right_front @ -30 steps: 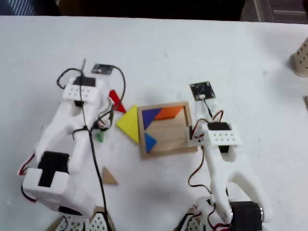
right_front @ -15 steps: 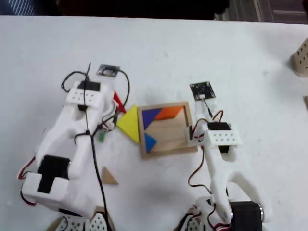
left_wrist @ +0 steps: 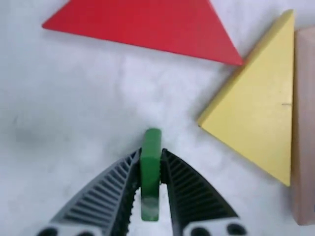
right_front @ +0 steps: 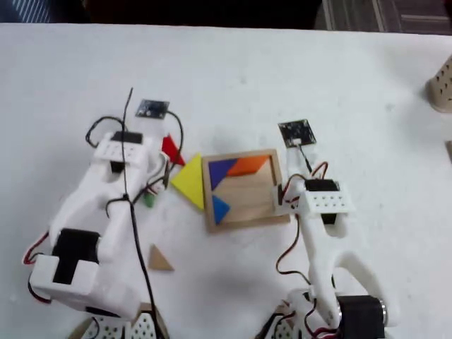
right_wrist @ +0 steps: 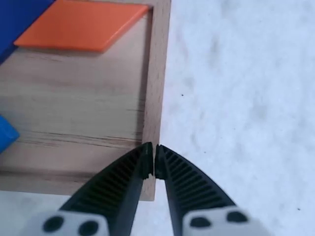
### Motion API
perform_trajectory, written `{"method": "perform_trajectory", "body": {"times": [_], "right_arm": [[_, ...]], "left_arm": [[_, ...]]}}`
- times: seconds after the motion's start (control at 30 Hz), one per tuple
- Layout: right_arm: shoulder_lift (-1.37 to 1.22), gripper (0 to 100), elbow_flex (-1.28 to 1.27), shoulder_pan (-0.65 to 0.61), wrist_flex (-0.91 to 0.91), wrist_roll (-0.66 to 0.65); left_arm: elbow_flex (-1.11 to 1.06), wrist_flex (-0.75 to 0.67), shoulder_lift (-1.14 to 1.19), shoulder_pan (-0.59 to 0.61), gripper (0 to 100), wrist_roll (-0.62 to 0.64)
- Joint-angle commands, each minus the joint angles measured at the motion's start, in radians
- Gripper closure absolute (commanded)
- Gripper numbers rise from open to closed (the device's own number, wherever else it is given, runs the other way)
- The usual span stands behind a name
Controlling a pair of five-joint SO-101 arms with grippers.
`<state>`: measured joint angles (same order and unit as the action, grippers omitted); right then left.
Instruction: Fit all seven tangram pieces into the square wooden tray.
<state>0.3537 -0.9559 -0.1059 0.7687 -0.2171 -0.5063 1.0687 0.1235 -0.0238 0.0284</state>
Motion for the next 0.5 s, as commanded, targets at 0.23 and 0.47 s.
{"method": "perform_trajectory", "body": {"times": [0.23, 0.47], "right_arm": [[0.038, 98.1, -0.061, -0.007, -0.015, -0.037], [0.038, 98.1, -0.064, 0.008, -0.007, -0.037]], "left_arm": [[-0.075, -0.026, 0.008, -0.010, 98, 0.000], [-0.077, -0.008, 0.008, -0.008, 98, -0.009]]}}
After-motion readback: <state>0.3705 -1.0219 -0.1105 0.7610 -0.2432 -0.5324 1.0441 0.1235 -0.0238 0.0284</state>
